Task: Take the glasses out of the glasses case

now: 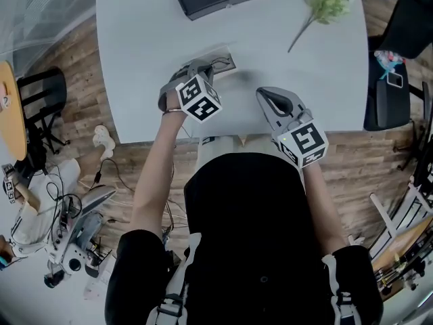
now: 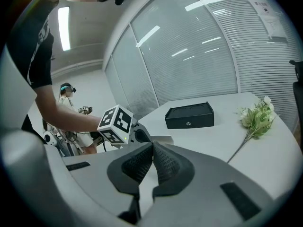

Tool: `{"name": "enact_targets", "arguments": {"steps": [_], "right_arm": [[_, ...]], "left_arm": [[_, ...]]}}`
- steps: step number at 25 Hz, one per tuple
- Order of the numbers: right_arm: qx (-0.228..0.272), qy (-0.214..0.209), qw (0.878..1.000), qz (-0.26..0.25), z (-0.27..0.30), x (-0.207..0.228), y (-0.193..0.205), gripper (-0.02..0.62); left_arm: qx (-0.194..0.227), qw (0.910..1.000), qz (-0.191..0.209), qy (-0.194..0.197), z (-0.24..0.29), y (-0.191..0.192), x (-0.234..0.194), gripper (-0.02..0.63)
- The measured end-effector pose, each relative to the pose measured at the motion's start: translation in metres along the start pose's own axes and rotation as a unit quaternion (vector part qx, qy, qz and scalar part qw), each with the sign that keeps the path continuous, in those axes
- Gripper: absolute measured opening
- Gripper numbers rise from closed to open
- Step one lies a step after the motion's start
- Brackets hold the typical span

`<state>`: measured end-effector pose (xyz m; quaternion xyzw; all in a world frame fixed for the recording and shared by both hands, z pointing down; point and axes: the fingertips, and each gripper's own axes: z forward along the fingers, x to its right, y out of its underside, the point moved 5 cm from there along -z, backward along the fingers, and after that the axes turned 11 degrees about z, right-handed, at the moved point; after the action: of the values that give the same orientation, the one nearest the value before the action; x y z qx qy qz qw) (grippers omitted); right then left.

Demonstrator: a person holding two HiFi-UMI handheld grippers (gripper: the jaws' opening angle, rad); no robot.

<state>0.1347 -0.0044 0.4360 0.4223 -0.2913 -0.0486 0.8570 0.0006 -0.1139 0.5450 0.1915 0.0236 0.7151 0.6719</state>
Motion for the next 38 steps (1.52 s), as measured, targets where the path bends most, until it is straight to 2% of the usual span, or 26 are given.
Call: {"name": "enact_targets", "arguments": {"steps": [8,12,20,25,30,34,38], "right_arm": [[0.006,-0.024,0.999,-0.021,-0.015,-0.010,-0.001,0.017],[0.012,-0.035,0.999,-0.032,-0.024,-0.015,-0.001,0.017],[0.039,-0.061,0.996,-0.050,-0.043,-0.029,-0.008,0.017],[0.058,-0.062,0.995,-0.059,-0.053,-0.037,-0.011,0.017],[0.083,-0.036,0.992,-0.090,-0.061,-0.046,-0.017,0.017],[0.118,0.001,0.991,-0.070,-0.063,-0.052,-0.028,0.017],[0.137,0.013,0.988,-0.072,-0.064,-0.072,-0.031,0.017]], "left_arm": [[0.008,0.9981,-0.019,-0.057,-0.030,-0.001,0.009,0.029],[0.009,0.9955,-0.015,-0.093,-0.047,-0.004,0.017,0.029],[0.039,0.9821,-0.012,-0.184,-0.111,-0.023,0.035,0.029],[0.067,0.9641,-0.014,-0.257,-0.158,-0.032,0.044,0.029],[0.092,0.9439,0.001,-0.317,-0.200,-0.039,0.049,0.029],[0.131,0.9192,0.000,-0.371,-0.231,-0.034,0.049,0.028],[0.171,0.8970,-0.016,-0.407,-0.259,-0.018,0.055,0.028]]}}
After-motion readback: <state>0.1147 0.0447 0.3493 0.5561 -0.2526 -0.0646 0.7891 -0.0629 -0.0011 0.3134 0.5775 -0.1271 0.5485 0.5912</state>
